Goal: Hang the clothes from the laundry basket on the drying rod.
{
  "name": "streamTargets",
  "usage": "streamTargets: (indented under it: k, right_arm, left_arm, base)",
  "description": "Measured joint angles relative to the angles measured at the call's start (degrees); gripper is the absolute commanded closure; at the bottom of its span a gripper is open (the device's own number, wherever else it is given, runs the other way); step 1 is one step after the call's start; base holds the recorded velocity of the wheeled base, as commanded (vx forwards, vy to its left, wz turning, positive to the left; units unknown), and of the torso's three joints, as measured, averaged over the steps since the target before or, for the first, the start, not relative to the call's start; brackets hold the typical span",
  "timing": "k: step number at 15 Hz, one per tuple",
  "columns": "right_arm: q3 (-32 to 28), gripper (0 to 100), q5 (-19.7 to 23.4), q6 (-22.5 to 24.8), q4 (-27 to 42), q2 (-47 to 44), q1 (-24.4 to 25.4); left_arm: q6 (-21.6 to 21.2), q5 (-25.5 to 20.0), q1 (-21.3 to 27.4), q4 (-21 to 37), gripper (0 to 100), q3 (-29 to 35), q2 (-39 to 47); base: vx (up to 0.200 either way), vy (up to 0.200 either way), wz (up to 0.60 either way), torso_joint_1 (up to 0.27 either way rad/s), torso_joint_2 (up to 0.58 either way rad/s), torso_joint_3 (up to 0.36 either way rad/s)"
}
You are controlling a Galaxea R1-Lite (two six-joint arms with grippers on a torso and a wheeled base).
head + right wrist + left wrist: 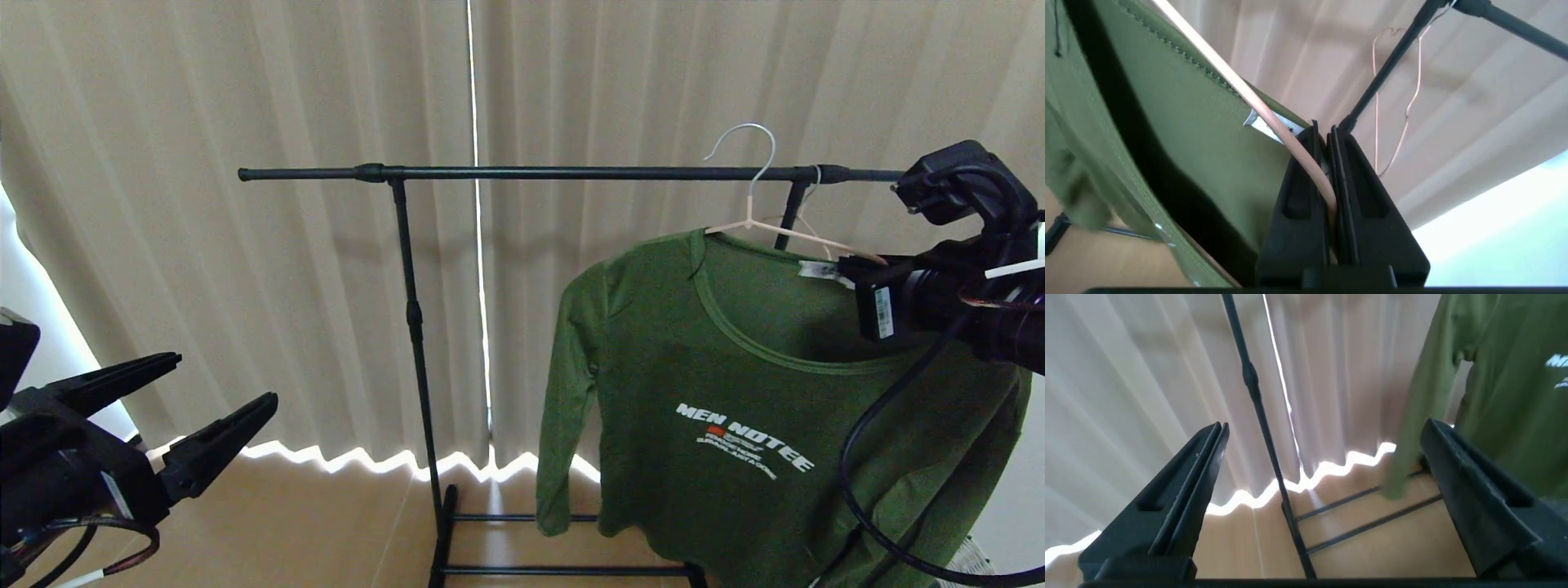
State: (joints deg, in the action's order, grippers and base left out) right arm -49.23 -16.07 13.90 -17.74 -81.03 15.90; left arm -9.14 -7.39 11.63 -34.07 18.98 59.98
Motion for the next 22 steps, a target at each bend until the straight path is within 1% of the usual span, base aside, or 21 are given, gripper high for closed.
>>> streamTargets:
  k: [2,21,22]
  right_arm:
    - [0.9,100,0.0,0.0,0.0,0.3,0.0]
    - [2.4,100,0.2,0.0,-0.2,1.8,0.5]
    - [2.7,100,0.4,0.0,-0.3,1.8,0.5]
  left_arm:
    - [-0.8,0.0,0.0,0.0,0,0.0,-0.3]
    - [-0.8,0.0,-0.1,-0.1,0,-0.4,-0.3]
    - [-1.0,0.0,-0.1,0.0,0,-0.7,-0.4]
  base:
    - [0.000,0.000,0.00,0.000,0.00,0.000]
    - [0.200,0.000,0.00,0.002,0.00,0.003]
    - [0.000,0.000,0.00,0.000,0.00,0.000]
